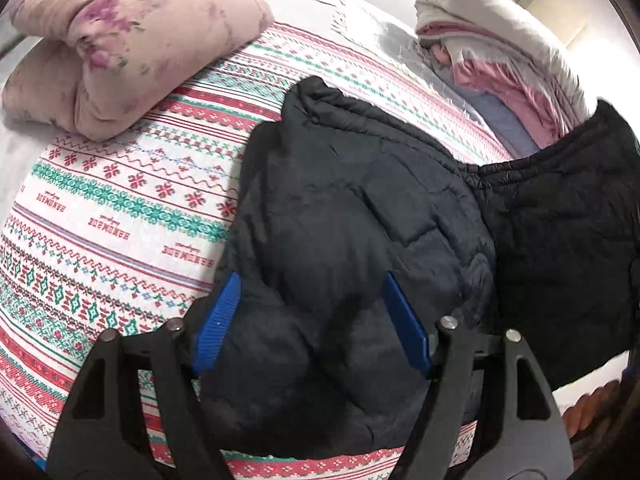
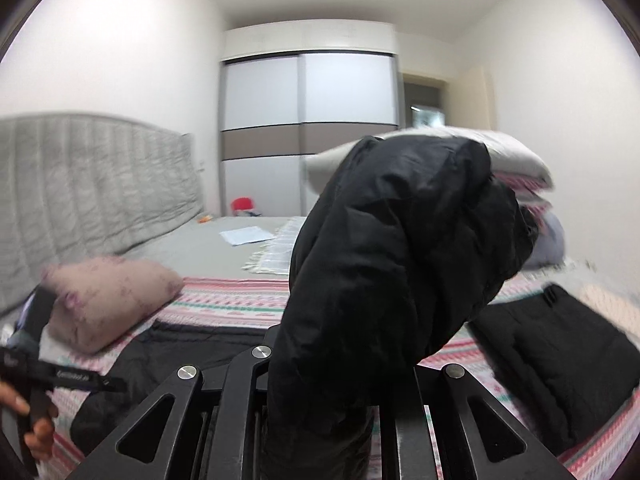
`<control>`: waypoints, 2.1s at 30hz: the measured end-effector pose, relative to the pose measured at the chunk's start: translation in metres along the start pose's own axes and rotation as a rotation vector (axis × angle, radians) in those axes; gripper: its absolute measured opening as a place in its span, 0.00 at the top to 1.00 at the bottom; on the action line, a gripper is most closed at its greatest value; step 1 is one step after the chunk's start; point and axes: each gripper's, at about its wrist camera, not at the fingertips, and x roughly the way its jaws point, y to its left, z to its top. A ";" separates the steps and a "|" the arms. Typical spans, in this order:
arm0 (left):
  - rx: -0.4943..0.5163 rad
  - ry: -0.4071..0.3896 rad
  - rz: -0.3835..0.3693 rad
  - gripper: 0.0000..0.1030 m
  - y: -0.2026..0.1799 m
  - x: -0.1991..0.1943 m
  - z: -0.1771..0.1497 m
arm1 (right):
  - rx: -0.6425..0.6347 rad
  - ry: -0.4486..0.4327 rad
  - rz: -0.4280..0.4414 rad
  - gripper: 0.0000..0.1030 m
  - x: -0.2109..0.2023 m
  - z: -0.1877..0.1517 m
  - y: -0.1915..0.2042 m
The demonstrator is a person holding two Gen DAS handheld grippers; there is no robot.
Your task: Fold large clothes
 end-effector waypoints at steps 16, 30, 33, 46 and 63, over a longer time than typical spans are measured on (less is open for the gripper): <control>-0.156 -0.016 -0.102 0.52 0.070 -0.024 0.012 | -0.487 0.192 0.308 0.79 0.027 -0.081 0.165; -0.160 -0.105 -0.151 0.44 0.075 -0.056 0.012 | -0.229 0.301 0.774 0.20 -0.007 -0.051 0.111; -0.116 -0.147 -0.160 0.43 0.059 -0.066 0.011 | -0.035 0.260 0.808 0.20 -0.008 -0.032 0.066; 0.085 -0.242 -0.115 0.32 -0.017 -0.075 0.001 | 0.046 0.523 0.559 0.22 0.067 -0.066 0.066; 0.116 -0.184 0.188 0.36 -0.020 -0.019 0.006 | -0.080 0.569 0.585 0.22 0.087 -0.102 0.149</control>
